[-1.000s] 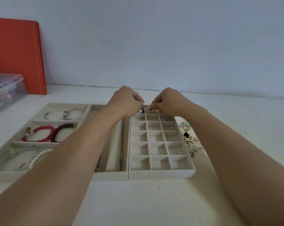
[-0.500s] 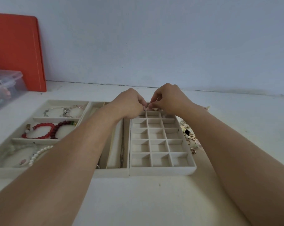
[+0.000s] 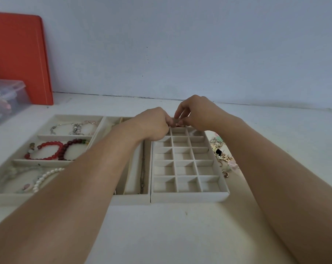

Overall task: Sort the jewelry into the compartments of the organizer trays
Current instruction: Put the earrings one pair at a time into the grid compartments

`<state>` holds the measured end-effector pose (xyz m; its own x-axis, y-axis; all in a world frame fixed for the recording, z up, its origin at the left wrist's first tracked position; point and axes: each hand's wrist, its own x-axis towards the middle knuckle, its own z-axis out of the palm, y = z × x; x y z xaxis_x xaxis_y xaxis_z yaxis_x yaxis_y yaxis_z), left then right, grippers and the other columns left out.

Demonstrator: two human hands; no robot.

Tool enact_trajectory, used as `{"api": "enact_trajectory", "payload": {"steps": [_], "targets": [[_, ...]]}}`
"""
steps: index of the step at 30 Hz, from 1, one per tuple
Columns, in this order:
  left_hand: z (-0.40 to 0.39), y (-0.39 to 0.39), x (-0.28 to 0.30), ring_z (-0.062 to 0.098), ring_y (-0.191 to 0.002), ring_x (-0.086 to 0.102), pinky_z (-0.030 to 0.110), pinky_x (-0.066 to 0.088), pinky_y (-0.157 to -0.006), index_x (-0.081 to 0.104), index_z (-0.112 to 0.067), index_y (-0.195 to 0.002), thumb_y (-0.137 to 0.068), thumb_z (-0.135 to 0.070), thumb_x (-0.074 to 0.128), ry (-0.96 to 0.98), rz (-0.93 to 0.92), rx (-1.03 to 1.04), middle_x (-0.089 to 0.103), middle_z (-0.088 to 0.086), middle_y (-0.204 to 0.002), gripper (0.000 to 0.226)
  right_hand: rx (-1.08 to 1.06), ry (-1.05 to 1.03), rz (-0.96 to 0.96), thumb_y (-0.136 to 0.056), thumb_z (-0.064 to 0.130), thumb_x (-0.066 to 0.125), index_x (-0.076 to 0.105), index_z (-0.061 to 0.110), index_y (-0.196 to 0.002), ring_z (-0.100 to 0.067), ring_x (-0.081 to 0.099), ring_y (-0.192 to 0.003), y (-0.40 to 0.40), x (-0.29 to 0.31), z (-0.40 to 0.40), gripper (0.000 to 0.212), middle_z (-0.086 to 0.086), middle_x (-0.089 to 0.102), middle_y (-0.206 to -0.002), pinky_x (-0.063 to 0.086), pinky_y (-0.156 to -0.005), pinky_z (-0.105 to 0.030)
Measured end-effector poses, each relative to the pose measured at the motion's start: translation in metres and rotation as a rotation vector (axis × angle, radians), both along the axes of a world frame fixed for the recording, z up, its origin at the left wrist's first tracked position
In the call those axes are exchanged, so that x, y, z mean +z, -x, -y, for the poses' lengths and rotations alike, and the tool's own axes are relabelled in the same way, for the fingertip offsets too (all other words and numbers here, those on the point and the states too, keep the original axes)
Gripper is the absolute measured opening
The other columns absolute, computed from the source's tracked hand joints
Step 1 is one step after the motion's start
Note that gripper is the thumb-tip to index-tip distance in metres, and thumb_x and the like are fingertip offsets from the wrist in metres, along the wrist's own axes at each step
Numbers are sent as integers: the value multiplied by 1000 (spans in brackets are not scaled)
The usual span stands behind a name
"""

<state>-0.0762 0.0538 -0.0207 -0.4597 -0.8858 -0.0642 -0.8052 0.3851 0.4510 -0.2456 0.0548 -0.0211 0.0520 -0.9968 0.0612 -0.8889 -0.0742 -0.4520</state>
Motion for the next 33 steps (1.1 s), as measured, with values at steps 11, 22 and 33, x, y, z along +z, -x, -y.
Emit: {"api": "enact_trajectory", "payload": {"steps": [11,22,33], "targets": [[-1,3,-3,22,-118,58,29,48,-93,65,-30,-132,-98,-6,44,40,59,6,59,1,-141,47,-8,49,-3,-83,15,77,77,19,-89,-3,59,-57,1,0,-1,8,3,76,-80,41,-51,-16],[0,4,-4,20,-90,54,25,40,-73,63,-34,-132,-98,-6,41,43,81,-17,64,1,-130,50,18,54,-44,-84,15,69,74,25,-89,-12,68,-76,-1,-3,-2,13,4,73,-87,44,-56,-21],[-1,5,-4,22,-107,60,31,50,-88,63,-31,-132,-98,-9,45,42,76,-11,65,3,-128,45,73,48,-159,-88,7,69,75,24,-94,-14,68,-82,1,-3,0,19,4,73,-90,46,-61,-23]]}}
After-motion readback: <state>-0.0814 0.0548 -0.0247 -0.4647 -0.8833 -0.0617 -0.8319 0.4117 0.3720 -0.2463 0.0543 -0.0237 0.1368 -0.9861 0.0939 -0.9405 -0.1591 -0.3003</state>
